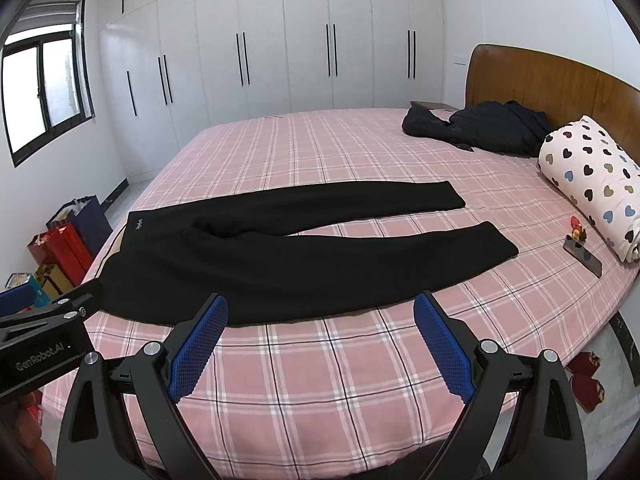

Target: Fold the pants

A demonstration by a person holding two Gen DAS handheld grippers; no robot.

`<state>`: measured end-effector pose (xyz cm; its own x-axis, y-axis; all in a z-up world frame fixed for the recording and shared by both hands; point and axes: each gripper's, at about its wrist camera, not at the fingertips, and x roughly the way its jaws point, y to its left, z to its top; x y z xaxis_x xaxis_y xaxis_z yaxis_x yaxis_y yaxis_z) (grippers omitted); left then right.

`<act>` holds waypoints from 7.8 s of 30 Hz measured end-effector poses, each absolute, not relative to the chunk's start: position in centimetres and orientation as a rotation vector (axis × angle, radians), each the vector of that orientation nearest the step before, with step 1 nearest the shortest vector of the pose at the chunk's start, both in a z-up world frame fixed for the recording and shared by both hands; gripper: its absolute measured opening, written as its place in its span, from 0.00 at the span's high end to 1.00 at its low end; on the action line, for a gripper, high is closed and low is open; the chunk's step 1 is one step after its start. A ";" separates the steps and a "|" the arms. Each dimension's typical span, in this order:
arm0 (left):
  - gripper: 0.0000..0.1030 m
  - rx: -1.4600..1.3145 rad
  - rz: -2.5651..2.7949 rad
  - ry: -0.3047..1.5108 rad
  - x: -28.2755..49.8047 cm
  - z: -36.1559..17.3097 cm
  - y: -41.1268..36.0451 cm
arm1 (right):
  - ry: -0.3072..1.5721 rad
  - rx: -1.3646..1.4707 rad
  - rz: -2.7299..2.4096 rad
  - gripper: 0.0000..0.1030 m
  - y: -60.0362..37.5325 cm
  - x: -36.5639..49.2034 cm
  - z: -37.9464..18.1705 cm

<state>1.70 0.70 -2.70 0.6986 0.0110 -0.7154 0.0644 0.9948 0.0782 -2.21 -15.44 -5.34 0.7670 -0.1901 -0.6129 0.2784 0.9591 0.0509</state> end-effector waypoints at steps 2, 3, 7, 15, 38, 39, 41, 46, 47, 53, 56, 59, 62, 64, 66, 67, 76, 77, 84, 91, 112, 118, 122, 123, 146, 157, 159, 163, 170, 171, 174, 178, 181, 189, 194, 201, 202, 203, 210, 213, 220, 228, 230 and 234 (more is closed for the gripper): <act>0.05 0.101 -0.032 0.797 1.7 -2.7 0.7 | 0.648 0.142 -0.255 0.10 -15.4 -2.2 -5.4; 0.05 0.101 -0.029 0.797 1.7 -2.8 0.7 | 0.648 0.141 -0.256 0.10 -15.4 -2.2 -5.4; 0.05 0.101 -0.029 0.797 1.8 -2.8 0.7 | 0.648 0.143 -0.257 0.10 -15.4 -2.2 -5.5; 0.05 0.102 -0.028 0.798 1.8 -2.8 0.7 | 0.649 0.144 -0.259 0.10 -15.3 -2.1 -5.6; 0.05 0.107 -0.023 0.811 2.3 -3.6 0.7 | 0.661 0.149 -0.258 0.10 -15.3 -1.7 -6.1; 0.05 0.109 -0.023 0.814 2.4 -3.7 0.7 | 0.664 0.149 -0.258 0.10 -15.3 -1.6 -6.2; 0.05 0.111 -0.020 0.819 2.6 -3.9 0.6 | 0.670 0.150 -0.258 0.10 -15.3 -1.4 -6.4; 0.05 0.119 -0.019 0.834 3.3 -4.6 0.3 | 0.685 0.153 -0.256 0.10 -15.6 -0.8 -7.1; 0.05 0.121 -0.019 0.837 3.4 -4.7 0.3 | 0.688 0.154 -0.255 0.10 -15.7 -0.6 -7.2; 0.05 0.143 -0.021 0.876 5.2 -6.6 0.1 | 0.723 0.167 -0.243 0.10 -17.4 1.2 -9.1; 0.05 0.154 -0.019 0.897 7.1 -7.9 0.2 | 0.747 0.143 -0.260 0.10 -19.8 3.2 -10.7; 0.05 0.173 -0.019 0.910 9.9 -9.5 -0.1 | 0.765 0.119 -0.276 0.10 -24.0 6.3 -12.3; 0.05 0.157 -0.013 0.909 13.9 -11.1 0.1 | 0.780 0.105 -0.306 0.11 -30.8 11.4 -14.0; 0.05 0.127 -0.023 0.927 17.8 -12.3 0.3 | 0.794 0.061 -0.354 0.11 -34.9 15.2 -14.8; 0.05 0.094 -0.037 0.923 21.5 -13.0 0.8 | 0.780 0.009 -0.392 0.11 -39.4 19.7 -15.2; 0.05 0.084 -0.023 0.920 23.8 -13.3 1.2 | 0.775 -0.001 -0.401 0.11 -41.3 21.6 -15.5; 0.05 0.149 0.185 0.852 42.2 -15.7 9.8 | 0.861 0.098 -0.455 0.11 -56.2 37.0 -20.5; 0.05 0.156 0.191 0.845 43.3 -15.9 10.7 | 0.865 0.102 -0.459 0.11 -56.6 37.7 -20.9; 0.05 -0.006 0.209 0.987 51.3 -19.1 18.8 | 0.940 0.162 -0.401 0.23 -57.6 41.1 -23.8; 0.26 -0.078 0.278 1.127 54.8 -22.9 21.3 | 0.932 0.224 -0.337 0.91 -56.8 41.3 -23.9; 0.97 -0.160 -0.117 0.976 29.4 -9.3 26.1 | 0.797 0.013 -0.214 0.94 -51.4 19.5 -10.5; 0.89 -0.219 -0.094 1.054 24.2 -15.1 27.0 | 0.976 -0.025 -0.304 0.87 -51.9 17.0 -18.0; 0.85 -0.388 0.008 1.021 21.9 -16.6 28.9 | 0.944 -0.049 -0.465 0.66 -51.7 15.9 -18.7; 0.65 -0.444 0.008 1.006 21.5 -16.5 29.3 | 0.909 -0.042 -0.486 0.63 -51.4 15.2 -18.1; 0.94 -0.739 -0.070 1.068 23.4 -16.8 31.6 | 0.878 0.090 -0.202 0.48 -34.1 11.3 -18.0; 0.93 -0.607 0.039 1.234 25.5 -21.8 31.4 | 0.928 0.395 -0.305 0.39 -44.3 15.4 -17.2; 0.93 -0.559 0.053 1.242 24.1 -22.1 30.8 | 0.960 0.413 -0.350 0.39 -46.3 18.0 -17.9; 0.93 -0.449 0.080 1.252 23.2 -21.6 29.9 | 1.063 0.450 -0.379 0.39 -47.5 22.6 -20.9; 0.93 -0.360 0.077 1.255 23.2 -21.3 29.4 | 0.956 0.417 -0.337 0.96 -47.2 24.3 -18.3; 0.93 -0.354 0.073 1.254 23.1 -21.3 29.5 | 0.877 0.392 -0.311 0.97 -47.0 23.1 -16.0; 0.93 -0.333 0.063 1.257 23.3 -21.7 29.3 | 0.762 0.290 -0.271 0.97 -46.4 19.0 -11.6; 0.91 -0.292 0.054 1.250 23.3 -22.2 28.8 | 1.026 0.158 -0.336 0.94 -48.4 14.5 -19.4; 0.90 -0.276 0.050 1.260 23.2 -22.5 28.7 | 1.142 0.279 -0.434 0.92 -51.4 10.6 -24.3; 0.87 -0.278 0.043 1.293 24.0 -22.8 28.6 | 0.937 0.351 -0.407 0.55 -53.0 10.8 -19.5; 0.86 -0.238 0.060 1.293 24.3 -22.9 28.1 | 0.994 0.284 -0.414 0.28 -54.2 16.0 -20.8; 0.87 -0.181 0.058 1.247 24.5 -22.3 27.0 | 0.979 0.279 -0.414 0.97 -54.7 17.5 -20.5; 0.86 -0.180 0.056 1.226 24.5 -22.0 26.8 | 0.945 0.225 -0.425 0.97 -54.4 17.2 -18.9; 0.86 -0.182 0.058 1.213 24.4 -21.8 26.6 | 0.909 0.187 -0.444 0.97 -54.6 16.6 -17.3; 0.51 -0.148 0.158 1.139 23.3 -22.0 25.3 | 1.054 0.209 -0.550 0.85 -57.8 14.3 -22.7; 0.47 -0.131 0.214 1.090 21.2 -20.1 25.6 | 0.898 0.210 -0.595 0.80 -54.7 12.0 -19.0; 0.48 -0.079 0.285 0.952 17.9 -14.0 22.5 | 0.960 0.160 -0.107 0.86 -38.2 16.3 -17.9; 0.39 0.101 0.063 1.075 26.1 -19.1 12.3 | 1.058 -0.025 0.405 0.97 -12.0 30.4 -21.2; 0.39 0.103 0.077 1.134 27.7 -21.6 11.9 | 1.093 -0.052 0.420 0.98 -8.1 33.6 -22.6; 0.33 0.099 0.100 1.127 28.6 -23.5 12.3 | 1.128 -0.089 0.345 1.00 -4.3 39.5 -25.8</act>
